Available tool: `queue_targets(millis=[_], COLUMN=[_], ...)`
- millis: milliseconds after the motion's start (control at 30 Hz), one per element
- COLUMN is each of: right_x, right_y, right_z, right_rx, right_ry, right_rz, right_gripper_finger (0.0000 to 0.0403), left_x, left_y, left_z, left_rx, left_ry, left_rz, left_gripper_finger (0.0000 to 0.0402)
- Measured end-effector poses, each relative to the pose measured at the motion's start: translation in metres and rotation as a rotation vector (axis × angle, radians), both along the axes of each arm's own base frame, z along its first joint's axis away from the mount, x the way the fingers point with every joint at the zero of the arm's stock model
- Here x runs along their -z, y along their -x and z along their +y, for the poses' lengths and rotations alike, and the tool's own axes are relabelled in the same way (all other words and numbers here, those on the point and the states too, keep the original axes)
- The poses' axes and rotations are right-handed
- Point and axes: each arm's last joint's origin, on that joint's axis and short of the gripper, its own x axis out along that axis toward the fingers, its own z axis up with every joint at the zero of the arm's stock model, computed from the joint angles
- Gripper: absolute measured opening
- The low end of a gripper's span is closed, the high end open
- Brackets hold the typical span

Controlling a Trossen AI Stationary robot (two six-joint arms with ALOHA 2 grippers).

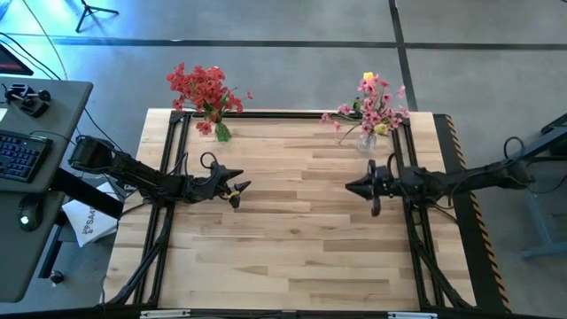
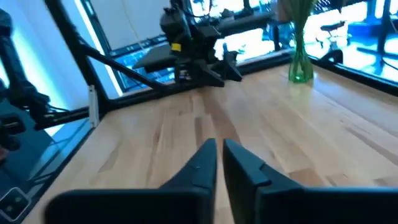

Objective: Sort flowers into vase by color
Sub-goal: Return to Home Position

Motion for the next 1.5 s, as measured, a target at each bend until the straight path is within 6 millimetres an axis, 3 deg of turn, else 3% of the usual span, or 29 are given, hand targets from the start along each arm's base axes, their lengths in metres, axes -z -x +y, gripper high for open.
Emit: queue_targets(millis=[100,400,567,700,867,1000,1267,1333,1500], right_x=[0.003,-0.003,0.004,0.004,0.009,0.007,0.008,0.008,0.008], right_y=[0.005,0.020,0.025,0.028,0.032,0.034,0.034,0.034,0.034], right_z=[0.001,-0.002,-0.004,-0.002,0.000,-0.001,-0.001,-0.001,-0.001], right_rx=[-0.006,-0.053,-0.045,-0.126,-0.184,-0.166,-0.169,-0.169,-0.162], right_ry=[0.023,0.133,0.163,0.201,0.210,0.182,0.155,0.140,0.104], right_rz=[-0.031,-0.121,-0.140,-0.157,-0.112,-0.137,-0.130,-0.129,-0.127], right_gripper_finger=[0.0004,0.0002,0.0001,0.0001,0.0000,0.0000,0.0000,0.0000,0.0000], left_x=[0.000,0.000,-0.001,-0.004,-0.016,-0.032,-0.058,-0.064,-0.072], left_y=[0.000,-0.001,-0.001,-0.003,-0.005,0.000,0.025,0.034,0.056], left_z=[0.000,0.004,0.007,0.007,0.008,0.009,0.009,0.009,0.010], left_rx=[0.000,0.005,-0.003,-0.002,0.041,0.063,0.166,0.196,0.232], left_ry=[0.000,0.014,0.012,0.018,-0.096,-0.196,-0.264,-0.261,-0.256], left_rz=[0.000,0.001,-0.005,-0.043,-0.089,-0.125,-0.141,-0.152,-0.175], left_gripper_finger=[0.0243,0.0243,0.0243,0.0243,0.0238,0.0196,0.0024,0.0008,0.0015])
